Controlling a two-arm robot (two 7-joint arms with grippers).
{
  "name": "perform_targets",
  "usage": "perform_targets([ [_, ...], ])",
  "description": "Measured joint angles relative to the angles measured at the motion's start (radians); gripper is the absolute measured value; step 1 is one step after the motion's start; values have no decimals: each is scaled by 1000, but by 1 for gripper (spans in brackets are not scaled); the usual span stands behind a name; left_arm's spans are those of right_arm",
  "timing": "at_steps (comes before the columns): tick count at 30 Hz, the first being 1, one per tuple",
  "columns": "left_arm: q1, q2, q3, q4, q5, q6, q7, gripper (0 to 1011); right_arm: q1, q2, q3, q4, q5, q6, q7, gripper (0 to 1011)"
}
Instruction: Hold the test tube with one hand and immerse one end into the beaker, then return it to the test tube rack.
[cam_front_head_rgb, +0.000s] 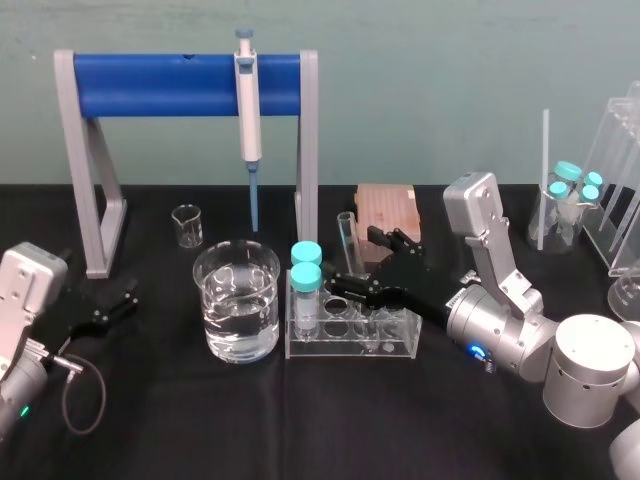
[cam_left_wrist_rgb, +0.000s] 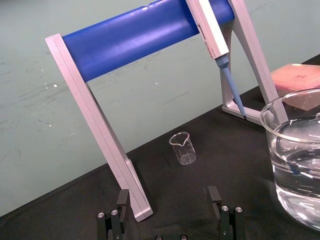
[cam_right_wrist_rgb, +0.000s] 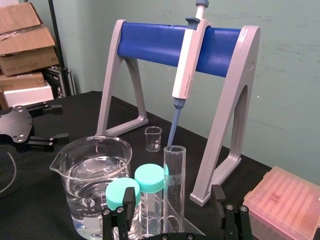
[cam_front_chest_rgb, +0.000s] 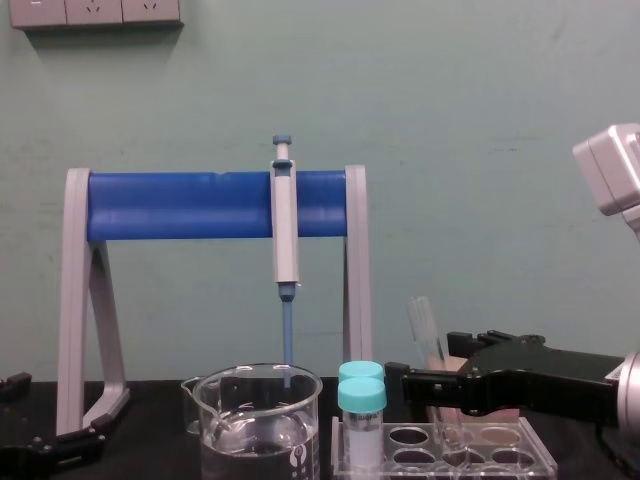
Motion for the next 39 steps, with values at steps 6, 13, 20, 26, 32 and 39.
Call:
perform_targets([
  [6, 0, 0, 0, 0, 0, 0, 0, 1000, -1, 0, 0, 0, 2, 2, 0, 885],
  [13, 0, 0, 0, 0, 0, 0, 0, 1000, -2, 1, 0, -1, 4, 3, 0, 669],
  [20, 0, 0, 0, 0, 0, 0, 0, 1000, -2, 1, 0, -1, 5, 3, 0, 468],
  [26, 0, 0, 0, 0, 0, 0, 0, 1000, -3, 1, 0, -2, 6, 4, 0, 262],
  [32, 0, 0, 0, 0, 0, 0, 0, 1000, -3, 1, 0, -2, 6, 4, -1, 226],
  [39, 0, 0, 0, 0, 0, 0, 0, 1000, -14, -6, 14, -3, 13, -16, -2, 226],
])
